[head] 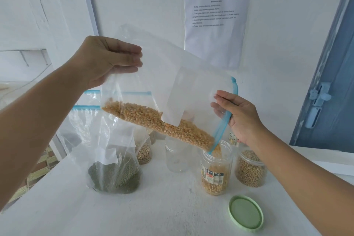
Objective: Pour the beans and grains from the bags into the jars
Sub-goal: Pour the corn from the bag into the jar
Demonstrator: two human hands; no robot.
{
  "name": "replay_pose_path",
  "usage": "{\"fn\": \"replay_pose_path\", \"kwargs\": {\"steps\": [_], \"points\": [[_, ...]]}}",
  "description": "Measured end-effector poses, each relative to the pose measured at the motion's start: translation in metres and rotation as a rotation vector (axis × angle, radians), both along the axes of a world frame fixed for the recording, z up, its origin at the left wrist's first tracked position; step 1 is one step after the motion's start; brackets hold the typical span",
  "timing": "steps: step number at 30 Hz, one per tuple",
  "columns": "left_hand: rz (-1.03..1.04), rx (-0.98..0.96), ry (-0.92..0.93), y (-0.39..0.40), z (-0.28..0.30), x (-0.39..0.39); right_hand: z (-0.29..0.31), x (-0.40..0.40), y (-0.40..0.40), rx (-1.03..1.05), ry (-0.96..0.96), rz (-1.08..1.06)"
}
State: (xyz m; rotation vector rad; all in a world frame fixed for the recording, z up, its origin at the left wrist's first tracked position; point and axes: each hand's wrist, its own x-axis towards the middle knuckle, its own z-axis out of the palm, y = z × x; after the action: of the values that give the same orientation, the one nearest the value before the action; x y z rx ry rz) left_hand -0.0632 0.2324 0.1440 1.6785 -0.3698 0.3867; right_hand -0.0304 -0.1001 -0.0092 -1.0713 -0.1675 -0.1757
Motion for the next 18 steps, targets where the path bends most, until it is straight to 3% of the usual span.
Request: {"fn": "replay_pose_path", "kwargs": {"steps": [18], "points": [[-0.003,0.014,0.002,0.0045,-0.0006,-0.0021,0.0035,-0.0002,0.0045,0.017,0.016,0.025]]}}
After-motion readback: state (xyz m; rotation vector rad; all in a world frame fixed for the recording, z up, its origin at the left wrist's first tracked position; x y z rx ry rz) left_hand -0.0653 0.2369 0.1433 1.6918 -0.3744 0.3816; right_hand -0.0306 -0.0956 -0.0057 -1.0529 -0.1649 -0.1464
